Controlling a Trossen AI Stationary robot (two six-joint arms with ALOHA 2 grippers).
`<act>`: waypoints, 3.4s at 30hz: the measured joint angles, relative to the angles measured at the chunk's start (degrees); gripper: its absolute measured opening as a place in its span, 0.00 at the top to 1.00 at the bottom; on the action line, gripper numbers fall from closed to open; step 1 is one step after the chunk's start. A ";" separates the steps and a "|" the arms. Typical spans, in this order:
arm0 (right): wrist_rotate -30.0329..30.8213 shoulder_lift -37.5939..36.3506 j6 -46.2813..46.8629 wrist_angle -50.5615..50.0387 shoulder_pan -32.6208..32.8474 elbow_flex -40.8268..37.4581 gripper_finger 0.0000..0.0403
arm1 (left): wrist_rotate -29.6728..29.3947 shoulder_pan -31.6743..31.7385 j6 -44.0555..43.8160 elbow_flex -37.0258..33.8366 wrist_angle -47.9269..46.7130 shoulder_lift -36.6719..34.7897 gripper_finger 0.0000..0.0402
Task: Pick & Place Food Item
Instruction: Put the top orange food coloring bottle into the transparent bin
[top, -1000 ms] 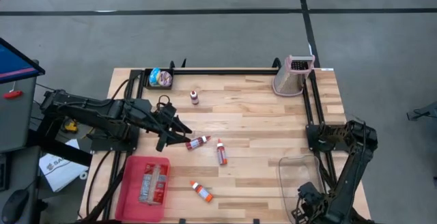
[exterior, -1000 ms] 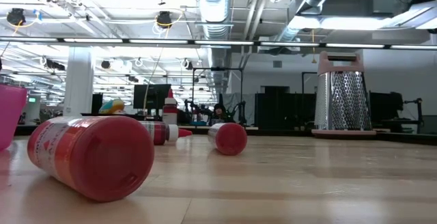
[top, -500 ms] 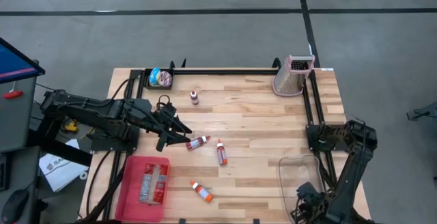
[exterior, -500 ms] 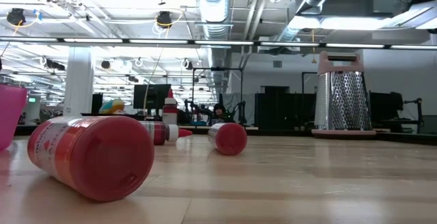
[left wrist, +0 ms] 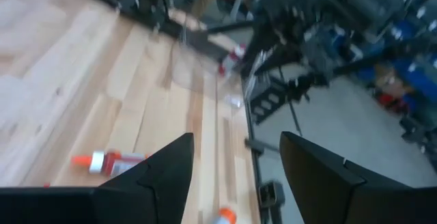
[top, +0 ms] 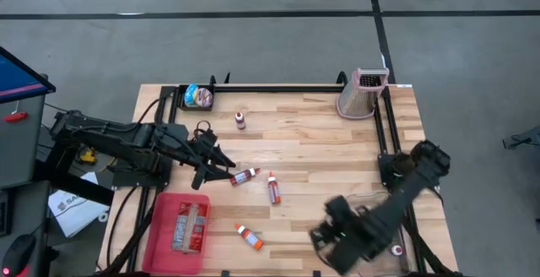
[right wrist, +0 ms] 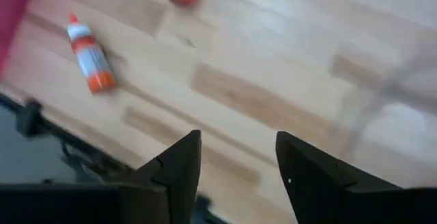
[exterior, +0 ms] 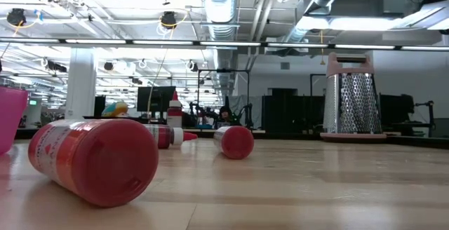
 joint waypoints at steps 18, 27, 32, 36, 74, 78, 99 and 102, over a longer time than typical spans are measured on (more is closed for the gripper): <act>-6.18 0.02 -26.89 21.44 -35.52 -3.91 0.49 | -13.57 -20.22 -1.97 0.07 -21.02 -1.59 0.47; -17.82 10.02 -27.20 30.19 -38.79 -5.19 0.44 | -24.42 -31.74 -8.62 -2.15 -24.60 -6.01 0.47; -17.50 15.31 -26.80 27.83 -37.95 -1.97 0.45 | -26.71 -35.01 -12.08 -3.66 -24.11 -9.35 0.47; -18.71 18.66 -26.78 26.83 -37.69 -0.99 0.45 | -27.04 -36.41 -12.33 -4.17 -23.98 -10.64 0.47; -19.53 25.62 -33.71 25.84 -39.67 2.62 0.48 | -27.29 -37.78 -12.55 -4.13 -19.31 -10.83 0.47; -19.50 25.62 -34.12 25.35 -39.60 2.59 0.58 | -27.45 -37.78 -12.55 -4.13 -18.85 -10.83 0.47; 6.08 5.03 -10.92 -0.11 -22.13 3.64 0.75 | -32.50 -37.78 -11.37 -4.11 -17.89 -10.81 0.47; 11.40 3.41 7.13 -8.81 -13.40 3.65 0.75 | -35.35 -37.78 -9.42 -4.11 -17.80 -10.83 0.47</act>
